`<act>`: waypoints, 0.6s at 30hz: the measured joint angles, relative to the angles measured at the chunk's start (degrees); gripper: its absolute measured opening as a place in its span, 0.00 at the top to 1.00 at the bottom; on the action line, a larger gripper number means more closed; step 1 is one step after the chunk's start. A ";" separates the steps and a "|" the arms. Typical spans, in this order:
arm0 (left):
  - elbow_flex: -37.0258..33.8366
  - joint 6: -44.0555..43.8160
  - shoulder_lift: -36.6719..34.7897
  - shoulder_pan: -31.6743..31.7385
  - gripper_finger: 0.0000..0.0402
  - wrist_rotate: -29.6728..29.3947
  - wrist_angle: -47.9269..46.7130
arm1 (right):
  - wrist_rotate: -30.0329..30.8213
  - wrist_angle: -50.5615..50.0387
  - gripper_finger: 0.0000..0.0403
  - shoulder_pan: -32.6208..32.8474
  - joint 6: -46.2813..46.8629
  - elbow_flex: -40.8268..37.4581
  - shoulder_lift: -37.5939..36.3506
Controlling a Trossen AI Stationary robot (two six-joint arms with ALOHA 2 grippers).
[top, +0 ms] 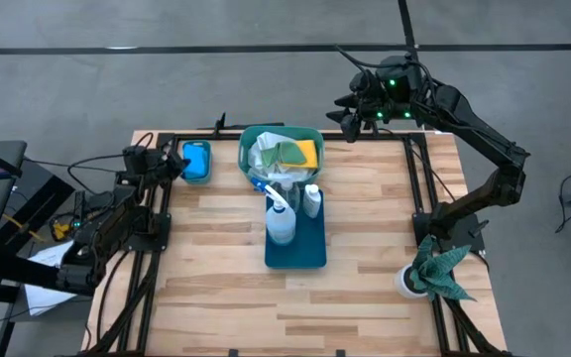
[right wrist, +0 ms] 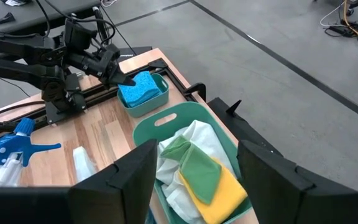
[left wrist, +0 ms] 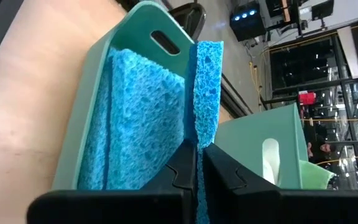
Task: Pick & Place Kitchen Items
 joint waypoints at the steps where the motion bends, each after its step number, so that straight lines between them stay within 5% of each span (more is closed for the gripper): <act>1: 0.02 -0.01 0.10 0.00 0.99 0.00 0.26 | 0.00 0.00 0.47 0.00 -0.01 0.00 0.00; 18: 0.02 -0.06 0.11 0.00 0.95 -0.20 -0.28 | 0.00 0.00 0.47 0.00 -0.15 0.00 -0.02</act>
